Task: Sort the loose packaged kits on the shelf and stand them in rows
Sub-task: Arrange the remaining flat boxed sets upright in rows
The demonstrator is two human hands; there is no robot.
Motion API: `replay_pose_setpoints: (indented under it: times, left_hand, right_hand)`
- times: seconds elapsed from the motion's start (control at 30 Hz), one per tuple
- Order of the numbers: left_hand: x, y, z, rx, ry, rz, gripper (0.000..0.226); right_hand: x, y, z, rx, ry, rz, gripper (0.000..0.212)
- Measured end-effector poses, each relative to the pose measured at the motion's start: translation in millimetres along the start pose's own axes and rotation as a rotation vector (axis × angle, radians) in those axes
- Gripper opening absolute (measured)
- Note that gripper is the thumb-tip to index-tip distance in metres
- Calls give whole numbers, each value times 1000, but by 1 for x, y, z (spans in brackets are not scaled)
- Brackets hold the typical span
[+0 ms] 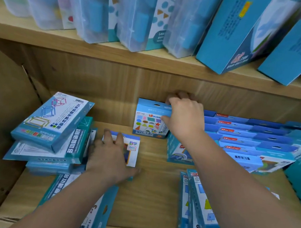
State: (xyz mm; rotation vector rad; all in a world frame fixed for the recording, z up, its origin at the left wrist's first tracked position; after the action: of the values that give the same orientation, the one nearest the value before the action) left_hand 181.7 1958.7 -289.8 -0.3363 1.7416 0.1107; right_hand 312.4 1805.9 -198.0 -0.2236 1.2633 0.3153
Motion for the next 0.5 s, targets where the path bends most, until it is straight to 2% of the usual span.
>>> replay_pose_setpoints:
  times: [0.17,0.3,0.4,0.5]
  left_hand:
    - [2,-6,6,-2,-51,-110,132]
    - [4,-10,-1,3,-124,-238,142]
    - [3,-14,-14,27,-230,-288,142]
    - [-3,-18,-32,60,-404,-334,139]
  right_hand:
    - [-4,-20,-20,37,-30,167,38]
    - [-4,-39,-40,-1,-139,328,30]
    - [-13,-47,-56,-24,-203,445,27]
    - [-23,-46,-74,20,-108,587,34]
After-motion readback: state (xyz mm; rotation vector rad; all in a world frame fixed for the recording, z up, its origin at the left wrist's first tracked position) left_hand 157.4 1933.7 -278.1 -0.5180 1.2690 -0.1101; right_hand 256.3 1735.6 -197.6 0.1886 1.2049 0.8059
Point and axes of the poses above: each hand's wrist, its own z-axis towards the middle knuckle, its own x-axis out of the palm, y = z × x, the point moved 2 cm from there along z, towards the middle knuckle, and after that the axes turned 4 degrees about x, right-handed, at the moved point
